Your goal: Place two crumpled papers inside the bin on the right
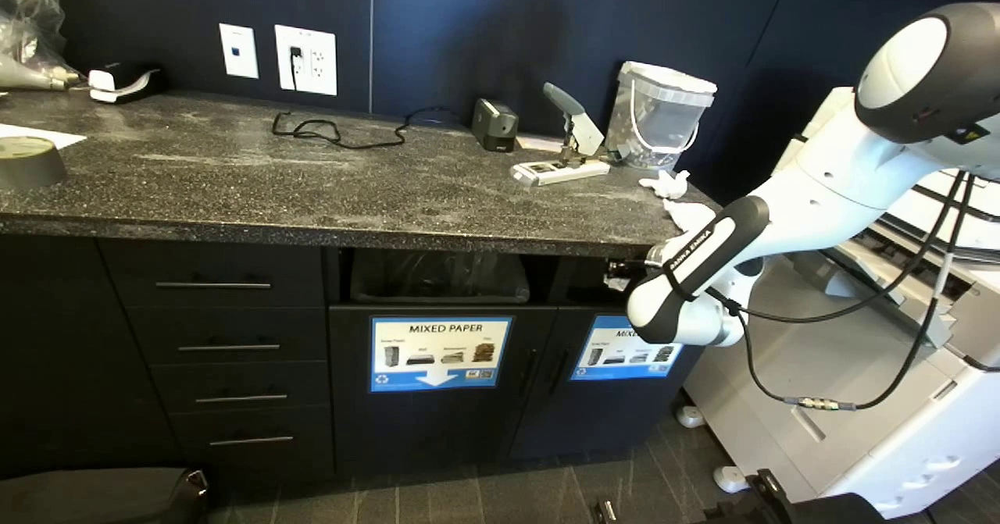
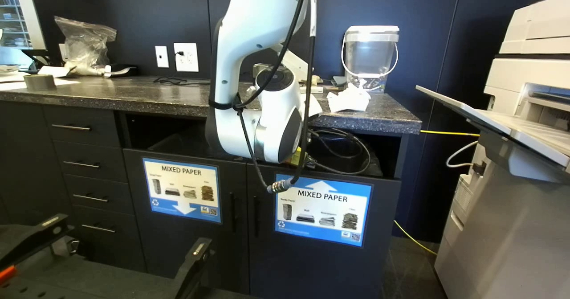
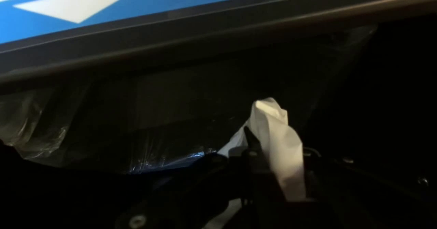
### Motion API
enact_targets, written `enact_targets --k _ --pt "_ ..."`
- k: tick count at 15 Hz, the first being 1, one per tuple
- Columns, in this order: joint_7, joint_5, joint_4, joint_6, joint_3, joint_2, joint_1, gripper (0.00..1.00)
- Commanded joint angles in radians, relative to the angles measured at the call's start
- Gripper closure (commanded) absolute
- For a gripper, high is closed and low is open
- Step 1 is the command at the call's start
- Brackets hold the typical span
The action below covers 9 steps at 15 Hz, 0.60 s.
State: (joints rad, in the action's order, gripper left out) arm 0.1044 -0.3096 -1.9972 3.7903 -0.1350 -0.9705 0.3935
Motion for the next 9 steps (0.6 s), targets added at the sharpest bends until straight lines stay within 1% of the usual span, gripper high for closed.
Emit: enact_targets --k 1,2,3,5,6,8,9 --pt "0.033 -0.034 0.070 0.023 -0.018 -0.045 0.003 0.65" --pt "0.035 -0.043 0.071 0.015 -0.020 -0.045 0.008 0.58" --pt "0.023 -0.025 0.069 0.016 -0.009 -0.047 -0.019 0.51" --pt "0.027 -0.042 0.070 0.003 -0.012 -0.042 -0.008 0.35" --pt "0.015 -0.024 0.065 0.007 -0.002 -0.041 -0.030 0.28" --pt "0.018 -0.036 0.058 -0.005 -0.002 -0.029 -0.020 0.13" --pt "0.007 -0.017 0.050 -0.005 0.009 -0.026 -0.039 0.07"
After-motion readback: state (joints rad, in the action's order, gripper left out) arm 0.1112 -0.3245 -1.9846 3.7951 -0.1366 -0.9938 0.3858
